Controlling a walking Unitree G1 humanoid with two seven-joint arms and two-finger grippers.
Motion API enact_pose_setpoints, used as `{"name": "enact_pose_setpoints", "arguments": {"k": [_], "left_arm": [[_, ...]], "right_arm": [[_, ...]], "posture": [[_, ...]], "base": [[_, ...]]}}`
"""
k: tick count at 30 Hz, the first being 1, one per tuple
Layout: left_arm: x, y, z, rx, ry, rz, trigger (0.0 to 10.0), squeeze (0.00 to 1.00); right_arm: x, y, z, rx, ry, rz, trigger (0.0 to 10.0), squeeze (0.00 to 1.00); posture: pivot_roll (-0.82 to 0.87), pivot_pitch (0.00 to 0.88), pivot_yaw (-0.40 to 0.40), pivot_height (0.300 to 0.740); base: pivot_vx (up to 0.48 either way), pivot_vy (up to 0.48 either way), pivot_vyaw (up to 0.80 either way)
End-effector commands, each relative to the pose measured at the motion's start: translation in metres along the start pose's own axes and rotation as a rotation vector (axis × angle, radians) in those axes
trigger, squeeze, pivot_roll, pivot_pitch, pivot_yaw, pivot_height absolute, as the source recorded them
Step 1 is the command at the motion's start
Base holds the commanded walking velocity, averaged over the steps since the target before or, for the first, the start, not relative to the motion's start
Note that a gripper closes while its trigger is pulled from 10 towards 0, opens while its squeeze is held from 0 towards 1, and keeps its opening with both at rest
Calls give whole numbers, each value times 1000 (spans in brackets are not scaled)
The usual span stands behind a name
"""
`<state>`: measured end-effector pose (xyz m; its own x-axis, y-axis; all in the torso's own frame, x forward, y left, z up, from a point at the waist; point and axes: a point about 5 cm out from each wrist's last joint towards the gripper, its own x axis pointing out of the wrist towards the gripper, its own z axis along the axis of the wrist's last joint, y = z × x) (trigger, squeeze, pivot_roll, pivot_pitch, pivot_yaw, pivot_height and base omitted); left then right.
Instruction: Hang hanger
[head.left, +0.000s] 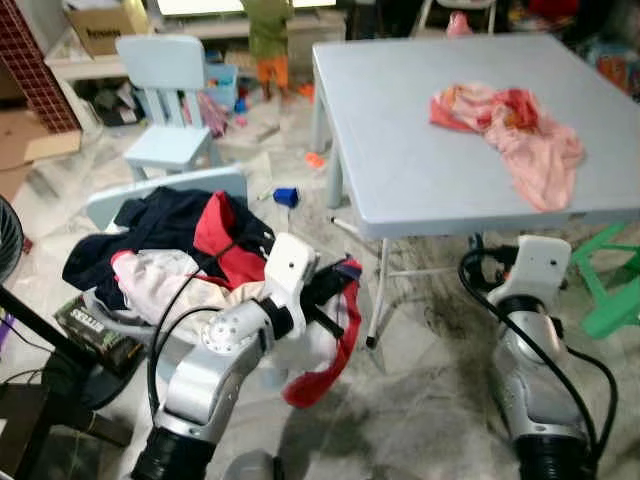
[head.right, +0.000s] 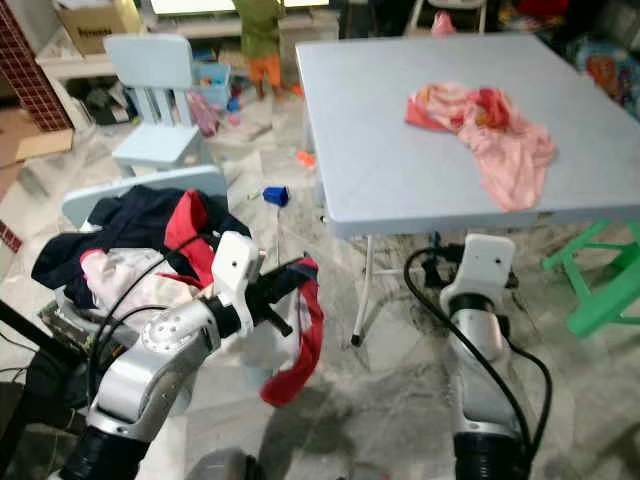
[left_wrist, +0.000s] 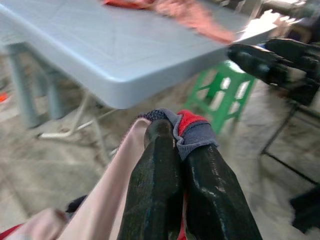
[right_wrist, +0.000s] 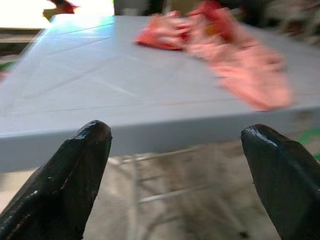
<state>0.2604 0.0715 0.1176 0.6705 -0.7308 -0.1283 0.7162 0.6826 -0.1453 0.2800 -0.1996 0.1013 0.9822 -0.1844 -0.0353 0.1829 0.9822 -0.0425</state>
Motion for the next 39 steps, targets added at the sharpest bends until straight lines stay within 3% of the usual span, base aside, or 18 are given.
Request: {"name": "enact_pose_setpoints", "arguments": {"k": [1,9,16,22,25,27,33,35,39], "left_arm": [[4,-8,7,16,-30,-27,10000,0],[1,1,3,30,-33,65,10000,0],[4,-1,3,23,-35,59,10000,0],[21,-20,18,-1,-60,-34,10000,0],[30,-30,9,32,11,-97,10000,0],[28,-32,-2,60,65,-116,10000,0],[6,-3,-26,101,155,22,10000,0],[-3,8,-29,95,155,85,10000,0],[-9,16,-27,73,129,114,10000,0]], "right_arm": [[1,-10,2,-14,-2,-27,10000,0],[1,-10,1,-14,0,-24,10000,0],[2,-8,1,-16,0,-21,10000,0],[4,-11,1,-23,-3,-27,10000,0],[5,-8,2,-26,-6,-26,10000,0],[6,-7,6,-28,-19,-26,10000,0],[3,-14,3,-41,-6,-41,10000,0],[1,-16,0,-41,-1,-42,10000,0],[-1,-13,-2,-38,4,-38,10000,0]], "posture": [[-6,35,32,740],[-2,28,30,740],[-3,29,29,740],[-1,32,26,740],[-12,28,29,740],[-16,33,32,740],[-14,33,32,740],[-13,34,29,740],[-11,30,25,740]], "base": [[296,-266,0],[0,0,0],[0,0,0],[0,0,0],[0,0,0],[0,0,0],[0,0,0],[0,0,-800],[0,0,-800]]}}
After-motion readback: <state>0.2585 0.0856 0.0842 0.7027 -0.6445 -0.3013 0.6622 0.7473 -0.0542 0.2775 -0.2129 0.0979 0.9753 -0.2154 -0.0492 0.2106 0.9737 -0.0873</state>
